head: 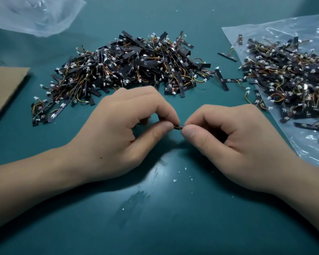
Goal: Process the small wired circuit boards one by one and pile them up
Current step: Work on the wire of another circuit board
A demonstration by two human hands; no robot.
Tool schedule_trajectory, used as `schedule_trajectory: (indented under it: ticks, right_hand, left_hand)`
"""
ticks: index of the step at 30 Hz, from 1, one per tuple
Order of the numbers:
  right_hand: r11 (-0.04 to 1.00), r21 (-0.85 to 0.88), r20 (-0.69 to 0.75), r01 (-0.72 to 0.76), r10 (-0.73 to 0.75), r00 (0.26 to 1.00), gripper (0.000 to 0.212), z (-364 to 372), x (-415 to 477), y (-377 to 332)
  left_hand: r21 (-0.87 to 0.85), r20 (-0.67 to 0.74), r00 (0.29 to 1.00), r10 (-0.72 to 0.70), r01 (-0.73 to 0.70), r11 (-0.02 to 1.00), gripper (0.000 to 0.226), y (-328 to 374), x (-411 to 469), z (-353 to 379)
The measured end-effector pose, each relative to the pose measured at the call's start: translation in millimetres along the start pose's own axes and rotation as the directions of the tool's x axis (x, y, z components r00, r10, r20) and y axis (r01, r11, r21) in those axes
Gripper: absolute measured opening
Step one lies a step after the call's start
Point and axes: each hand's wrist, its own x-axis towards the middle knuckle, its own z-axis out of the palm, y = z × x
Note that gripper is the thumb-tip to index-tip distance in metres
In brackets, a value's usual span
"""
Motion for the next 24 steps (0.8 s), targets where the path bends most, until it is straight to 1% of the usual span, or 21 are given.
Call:
schedule_trajectory:
  ticks: [5, 9, 11, 15, 19, 24]
  right_hand:
    - [0.998, -0.064, 0.05, -0.001, 0.004, 0.999, 0.029, 0, 1, -1]
    - [0.997, -0.076, 0.067, 0.024, -0.019, 0.998, 0.025, -1, 0, -3]
    - [0.997, -0.07, 0.06, 0.031, -0.027, 0.998, 0.024, -1, 0, -3]
    - [0.997, -0.071, 0.055, 0.034, -0.03, 0.998, 0.026, -3, 0, -3]
    - [0.996, -0.079, 0.062, 0.037, -0.032, 0.998, 0.025, -3, 0, -3]
    - [0.996, -0.079, 0.068, 0.046, -0.041, 0.997, 0.024, -2, 0, -4]
  left_hand:
    - [-0.002, -0.027, 1.0, 0.015, -0.015, 1.0, 0.007, 0, -3, -1]
    - [-0.006, -0.004, 1.0, 0.021, -0.021, 1.0, 0.008, 2, -2, -1]
    - [-0.004, -0.005, 1.0, -0.008, 0.008, 1.0, 0.009, 3, -2, -1]
    - [-0.027, 0.015, 0.994, -0.112, 0.112, 0.993, 0.012, 8, -3, -2]
    - [0.009, 0.037, 0.994, -0.103, 0.103, 0.995, 0.009, 15, -1, -1]
    - [-0.015, 0.051, 0.991, -0.127, 0.128, 0.992, 0.008, 15, -2, -1]
